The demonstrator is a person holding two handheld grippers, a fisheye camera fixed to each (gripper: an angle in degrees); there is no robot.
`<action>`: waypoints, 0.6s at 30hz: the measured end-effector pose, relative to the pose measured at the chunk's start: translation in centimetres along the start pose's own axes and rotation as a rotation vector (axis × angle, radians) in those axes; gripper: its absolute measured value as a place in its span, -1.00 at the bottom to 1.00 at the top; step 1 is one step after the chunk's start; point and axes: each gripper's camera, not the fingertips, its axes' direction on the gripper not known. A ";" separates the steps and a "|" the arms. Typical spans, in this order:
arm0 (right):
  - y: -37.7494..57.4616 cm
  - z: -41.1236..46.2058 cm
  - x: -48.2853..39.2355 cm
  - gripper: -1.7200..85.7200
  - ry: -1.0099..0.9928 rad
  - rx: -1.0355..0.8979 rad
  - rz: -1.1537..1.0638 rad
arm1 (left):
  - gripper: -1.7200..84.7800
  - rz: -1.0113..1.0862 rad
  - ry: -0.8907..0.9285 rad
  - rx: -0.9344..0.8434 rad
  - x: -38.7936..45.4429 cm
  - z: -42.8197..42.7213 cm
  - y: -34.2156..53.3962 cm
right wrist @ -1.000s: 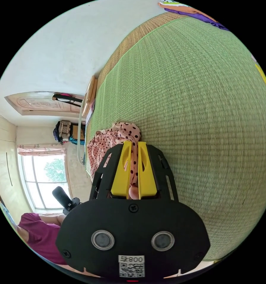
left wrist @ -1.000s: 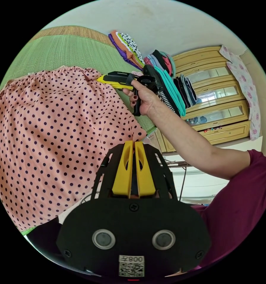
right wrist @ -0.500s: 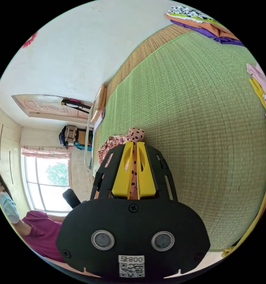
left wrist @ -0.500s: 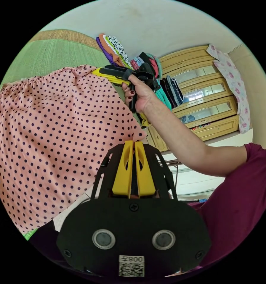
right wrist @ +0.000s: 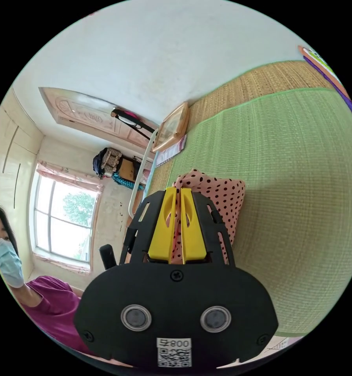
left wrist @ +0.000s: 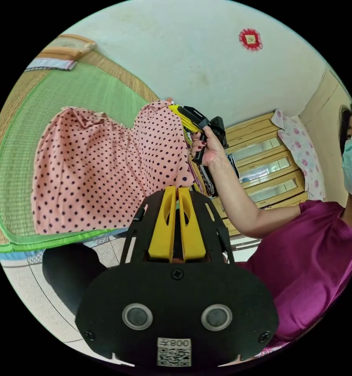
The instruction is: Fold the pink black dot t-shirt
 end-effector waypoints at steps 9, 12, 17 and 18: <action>-2.9 13.5 -7.3 -0.92 0.082 -0.120 -0.006 | -0.95 -0.243 -0.033 0.167 -11.4 -13.9 7.8; -3.8 17.3 -8.2 -0.92 0.125 -0.162 0.016 | -0.95 -0.329 -0.005 0.189 -15.1 -16.9 10.1; -5.1 21.5 -9.5 -0.92 0.146 -0.189 0.042 | -0.95 -0.416 0.055 0.195 -19.8 -21.5 13.6; -5.4 22.3 -9.9 -0.91 0.153 -0.195 0.044 | -0.95 -0.425 0.059 0.202 -20.3 -22.0 14.0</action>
